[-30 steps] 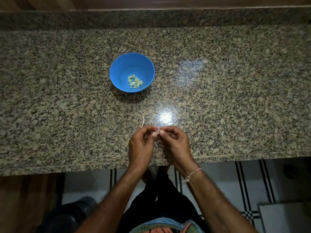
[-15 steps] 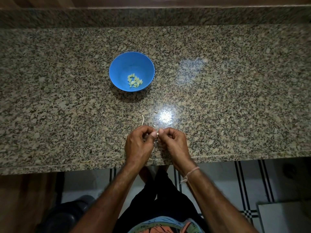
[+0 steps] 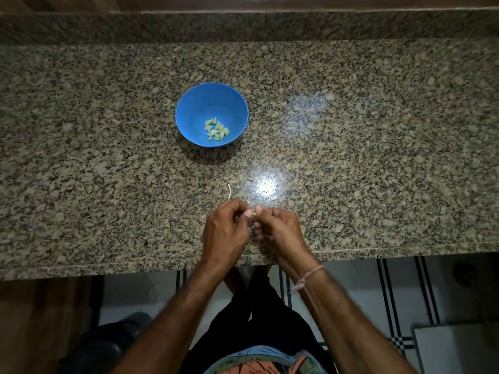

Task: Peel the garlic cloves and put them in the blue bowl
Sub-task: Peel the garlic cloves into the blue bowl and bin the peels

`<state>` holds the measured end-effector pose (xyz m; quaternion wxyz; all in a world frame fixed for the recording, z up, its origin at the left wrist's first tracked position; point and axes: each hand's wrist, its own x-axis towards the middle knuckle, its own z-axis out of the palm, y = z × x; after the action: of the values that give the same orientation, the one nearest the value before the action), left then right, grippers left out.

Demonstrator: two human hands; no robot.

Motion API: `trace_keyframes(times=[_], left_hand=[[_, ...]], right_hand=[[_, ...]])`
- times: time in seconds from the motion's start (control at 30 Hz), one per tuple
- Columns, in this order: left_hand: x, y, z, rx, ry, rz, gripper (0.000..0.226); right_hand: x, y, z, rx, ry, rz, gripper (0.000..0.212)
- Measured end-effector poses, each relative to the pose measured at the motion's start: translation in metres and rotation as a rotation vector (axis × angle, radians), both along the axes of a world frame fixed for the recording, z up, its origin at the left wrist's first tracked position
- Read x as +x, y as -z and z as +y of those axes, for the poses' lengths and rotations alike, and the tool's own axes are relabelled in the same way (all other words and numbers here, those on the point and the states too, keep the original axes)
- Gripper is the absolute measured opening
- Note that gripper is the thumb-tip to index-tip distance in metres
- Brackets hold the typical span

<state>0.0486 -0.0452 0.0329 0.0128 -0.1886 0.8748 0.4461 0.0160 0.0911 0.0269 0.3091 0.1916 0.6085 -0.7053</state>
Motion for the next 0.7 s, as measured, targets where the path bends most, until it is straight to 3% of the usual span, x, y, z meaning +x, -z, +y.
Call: trace_keyframes(times=[0.1, 0.17, 0.33, 0.5, 0.57, 0.7], left_hand=[[0.001, 0.003, -0.002, -0.134, 0.073, 0.081, 0.018], [0.002, 0.006, -0.004, -0.123, 0.061, 0.07, 0.018], [-0.001, 0.007, -0.008, 0.61, -0.175, -0.263, 0.022], [-0.003, 0.014, -0.012, 0.938, -0.322, -0.449, 0.02], [-0.001, 0.016, -0.011, 0.948, -0.345, -0.419, 0.026], [0.002, 0.015, -0.009, 0.672, -0.277, -0.298, 0.02]], right_hand=[[-0.004, -0.005, -0.001, -0.072, 0.026, -0.216, 0.023], [-0.004, -0.003, -0.003, -0.039, 0.026, -0.209, 0.024], [0.003, 0.008, -0.004, 0.273, -0.07, 0.28, 0.019], [0.005, 0.011, -0.005, 0.387, -0.135, 0.567, 0.009], [0.006, 0.012, -0.005, 0.322, -0.108, 0.525, 0.005], [0.01, 0.008, -0.005, 0.072, 0.03, 0.313, 0.007]])
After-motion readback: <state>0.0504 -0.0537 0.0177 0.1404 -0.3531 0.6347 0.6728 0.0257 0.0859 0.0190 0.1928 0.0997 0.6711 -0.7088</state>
